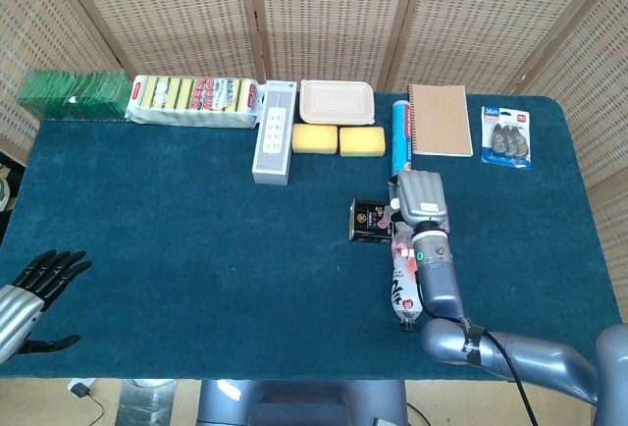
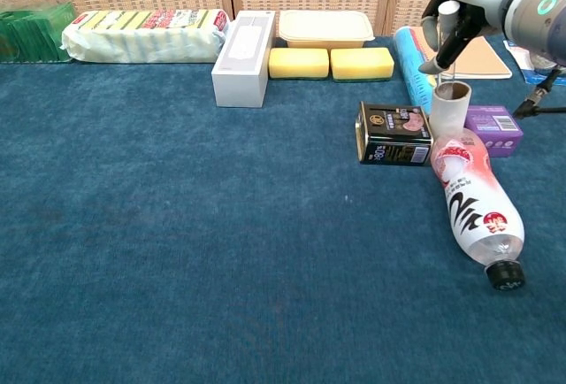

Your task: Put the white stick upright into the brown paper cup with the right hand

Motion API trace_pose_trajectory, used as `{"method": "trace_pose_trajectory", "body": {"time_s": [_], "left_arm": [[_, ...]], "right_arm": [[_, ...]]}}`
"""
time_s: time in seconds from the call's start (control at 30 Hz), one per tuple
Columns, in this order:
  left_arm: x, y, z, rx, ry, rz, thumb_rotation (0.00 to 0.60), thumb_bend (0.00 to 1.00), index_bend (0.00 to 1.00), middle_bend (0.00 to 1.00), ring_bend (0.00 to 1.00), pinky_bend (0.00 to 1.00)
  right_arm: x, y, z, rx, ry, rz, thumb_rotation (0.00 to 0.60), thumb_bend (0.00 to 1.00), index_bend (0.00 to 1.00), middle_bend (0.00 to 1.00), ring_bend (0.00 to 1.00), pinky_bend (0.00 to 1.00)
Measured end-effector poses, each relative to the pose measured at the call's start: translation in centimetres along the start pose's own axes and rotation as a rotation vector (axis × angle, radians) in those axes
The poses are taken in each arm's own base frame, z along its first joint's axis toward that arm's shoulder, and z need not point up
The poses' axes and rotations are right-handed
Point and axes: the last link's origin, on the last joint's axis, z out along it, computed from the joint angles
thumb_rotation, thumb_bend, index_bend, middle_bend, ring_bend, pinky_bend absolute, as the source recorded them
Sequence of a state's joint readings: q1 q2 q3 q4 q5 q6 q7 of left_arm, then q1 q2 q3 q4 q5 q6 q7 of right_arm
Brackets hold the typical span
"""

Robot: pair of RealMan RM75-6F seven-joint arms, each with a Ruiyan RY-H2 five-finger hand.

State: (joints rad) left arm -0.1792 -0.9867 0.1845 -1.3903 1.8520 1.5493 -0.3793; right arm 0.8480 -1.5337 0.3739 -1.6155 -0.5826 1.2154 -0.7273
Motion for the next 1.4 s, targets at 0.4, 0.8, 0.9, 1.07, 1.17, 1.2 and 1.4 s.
{"method": "trace_pose_trajectory", "body": {"time_s": [0.4, 0.8, 0.9, 1.07, 1.17, 1.2, 1.4], "left_arm": [[0.0, 0.1, 0.1, 0.003, 0.000, 0.002, 0.552, 0.08, 0.04, 0.05, 0.00, 0.00], [0.0, 0.1, 0.1, -0.002, -0.001, 0.002, 0.549, 0.08, 0.04, 0.05, 0.00, 0.00], [0.1, 0.1, 0.0, -0.005, 0.002, 0.000, 0.550, 0.08, 0.04, 0.05, 0.00, 0.00], [0.2, 0.3, -0.3, -0.020, 0.007, 0.002, 0.553, 0.08, 0.04, 0.05, 0.00, 0.00], [0.2, 0.3, -0.5, -0.028, 0.011, 0.002, 0.552, 0.08, 0.04, 0.05, 0.00, 0.00], [0.3, 0.3, -0.6, -0.030, 0.014, 0.002, 0.552, 0.08, 0.04, 0.05, 0.00, 0.00], [0.4, 0.3, -1.0, -0.037, 0.026, 0.001, 0.550, 0.08, 0.04, 0.05, 0.00, 0.00]], "right_arm": [[-0.3, 1.4, 0.6, -0.033, -0.026, -0.002, 0.600, 0.28, 0.64, 0.69, 0.73, 0.75], [0.6, 1.9, 0.2, -0.002, -0.005, 0.030, 0.600, 0.27, 0.43, 0.41, 0.41, 0.49], [1.1, 2.1, -0.1, 0.007, 0.002, 0.030, 0.600, 0.28, 0.40, 0.37, 0.36, 0.44], [2.4, 2.1, -1.3, 0.025, 0.006, 0.035, 0.568, 0.27, 0.36, 0.33, 0.31, 0.39], [2.8, 2.5, -1.9, 0.021, -0.008, 0.032, 0.547, 0.26, 0.34, 0.31, 0.29, 0.37], [2.7, 2.6, -2.0, 0.018, -0.014, 0.030, 0.545, 0.26, 0.34, 0.31, 0.29, 0.36], [1.8, 2.4, -2.2, 0.021, -0.033, 0.025, 0.537, 0.22, 0.30, 0.27, 0.25, 0.33]]}}
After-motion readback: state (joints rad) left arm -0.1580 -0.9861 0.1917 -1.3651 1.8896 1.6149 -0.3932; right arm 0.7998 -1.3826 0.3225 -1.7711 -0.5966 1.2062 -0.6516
